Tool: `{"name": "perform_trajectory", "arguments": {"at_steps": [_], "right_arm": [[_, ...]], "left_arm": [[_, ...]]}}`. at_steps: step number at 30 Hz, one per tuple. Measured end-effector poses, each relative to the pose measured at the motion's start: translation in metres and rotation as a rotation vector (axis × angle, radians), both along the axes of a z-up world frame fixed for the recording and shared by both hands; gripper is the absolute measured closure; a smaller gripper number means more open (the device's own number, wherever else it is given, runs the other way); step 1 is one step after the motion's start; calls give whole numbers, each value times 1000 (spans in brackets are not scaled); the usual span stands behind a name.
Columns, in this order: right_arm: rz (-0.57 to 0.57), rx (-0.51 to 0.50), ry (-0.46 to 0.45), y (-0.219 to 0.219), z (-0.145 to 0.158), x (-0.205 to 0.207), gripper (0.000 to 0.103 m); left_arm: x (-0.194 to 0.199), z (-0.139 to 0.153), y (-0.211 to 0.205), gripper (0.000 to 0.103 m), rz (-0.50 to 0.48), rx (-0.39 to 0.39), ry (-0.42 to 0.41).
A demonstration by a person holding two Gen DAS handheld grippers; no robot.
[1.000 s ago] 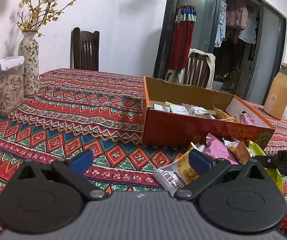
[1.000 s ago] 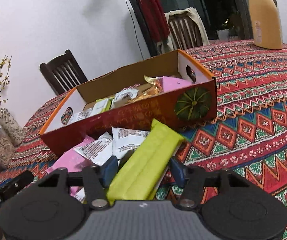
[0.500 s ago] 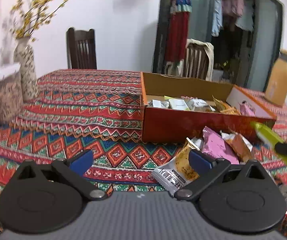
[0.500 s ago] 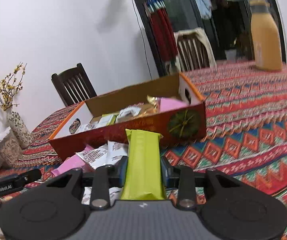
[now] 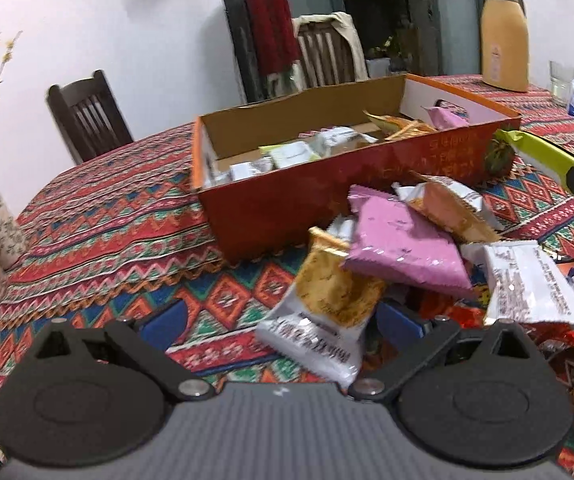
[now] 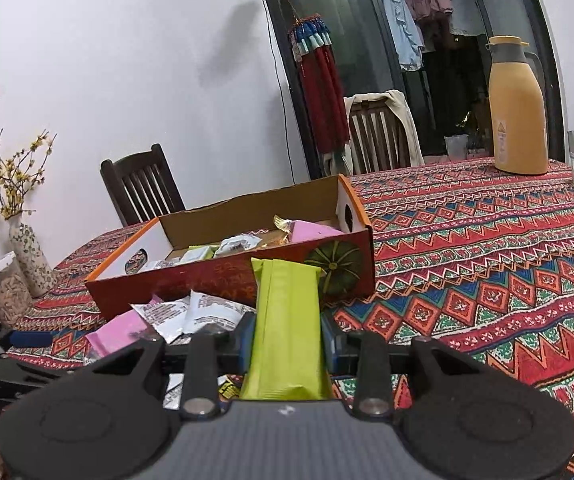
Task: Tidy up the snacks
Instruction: 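Grasp a white oat-biscuit packet with the left tool while the right tool holds the lime bar, then carry both packets over the box and open both tools to drop them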
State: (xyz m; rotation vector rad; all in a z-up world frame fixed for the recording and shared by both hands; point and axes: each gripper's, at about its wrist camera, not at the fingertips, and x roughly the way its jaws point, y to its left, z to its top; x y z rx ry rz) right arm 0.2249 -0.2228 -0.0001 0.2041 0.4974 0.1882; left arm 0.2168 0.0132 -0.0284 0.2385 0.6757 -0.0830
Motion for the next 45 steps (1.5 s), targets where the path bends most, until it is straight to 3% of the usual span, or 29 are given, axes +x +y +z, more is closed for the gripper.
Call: {"name": "perform_trajectory", "arguments": {"at_steps": [3, 8, 14, 21, 30, 38, 45], "right_arm": [[3, 4, 2, -2, -2, -1, 70], [18, 10, 3, -4, -6, -2, 70], [32, 21, 5, -8, -11, -4, 70], [42, 33, -5, -10, -11, -6, 70], [44, 5, -43, -6, 0, -4, 70], [64, -50, -128, 8, 33, 20, 70], [68, -118, -177, 28, 62, 77, 70]], "left_arm": [[7, -2, -6, 6, -20, 5, 10], [13, -7, -9, 60, -80, -40, 61], [-7, -3, -8, 61, -73, -50, 24], [-24, 8, -2, 61, 6, -57, -40], [-21, 57, 1, 61, 46, -108, -171], [13, 90, -13, 61, 72, -194, -243], [71, 107, -28, 61, 128, -234, -250]]}}
